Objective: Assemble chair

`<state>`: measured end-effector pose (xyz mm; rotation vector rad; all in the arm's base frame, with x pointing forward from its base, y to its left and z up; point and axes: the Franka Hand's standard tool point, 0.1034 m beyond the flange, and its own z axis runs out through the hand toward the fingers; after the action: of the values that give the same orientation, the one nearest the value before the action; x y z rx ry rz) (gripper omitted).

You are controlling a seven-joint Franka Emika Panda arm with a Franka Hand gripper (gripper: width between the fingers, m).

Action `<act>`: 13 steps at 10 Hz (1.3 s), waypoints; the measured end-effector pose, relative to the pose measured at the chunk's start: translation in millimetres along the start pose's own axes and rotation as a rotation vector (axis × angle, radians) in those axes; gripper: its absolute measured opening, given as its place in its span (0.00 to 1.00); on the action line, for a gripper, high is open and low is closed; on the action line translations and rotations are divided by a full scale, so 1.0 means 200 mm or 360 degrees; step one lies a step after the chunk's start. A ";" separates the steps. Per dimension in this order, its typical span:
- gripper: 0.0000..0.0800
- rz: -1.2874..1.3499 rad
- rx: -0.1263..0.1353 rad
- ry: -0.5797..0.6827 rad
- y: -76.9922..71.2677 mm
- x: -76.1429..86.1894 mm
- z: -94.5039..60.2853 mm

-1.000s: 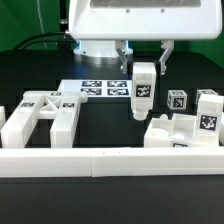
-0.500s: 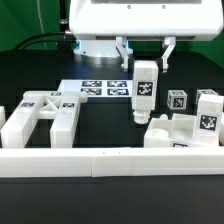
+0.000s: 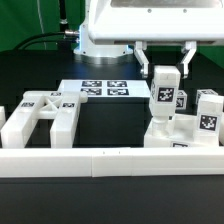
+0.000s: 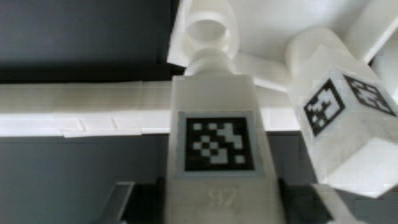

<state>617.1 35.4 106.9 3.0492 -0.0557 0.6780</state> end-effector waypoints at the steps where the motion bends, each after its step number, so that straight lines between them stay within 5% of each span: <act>1: 0.36 -0.0009 0.0001 -0.0004 -0.02 -0.02 0.02; 13: 0.36 -0.0070 -0.0006 0.0070 -0.03 -0.05 0.01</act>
Offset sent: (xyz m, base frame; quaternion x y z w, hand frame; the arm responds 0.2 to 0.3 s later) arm -0.0079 -0.0033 -0.0062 -0.0124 0.0096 -0.0214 0.9996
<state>608.8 40.9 100.4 3.0209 0.0111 0.7405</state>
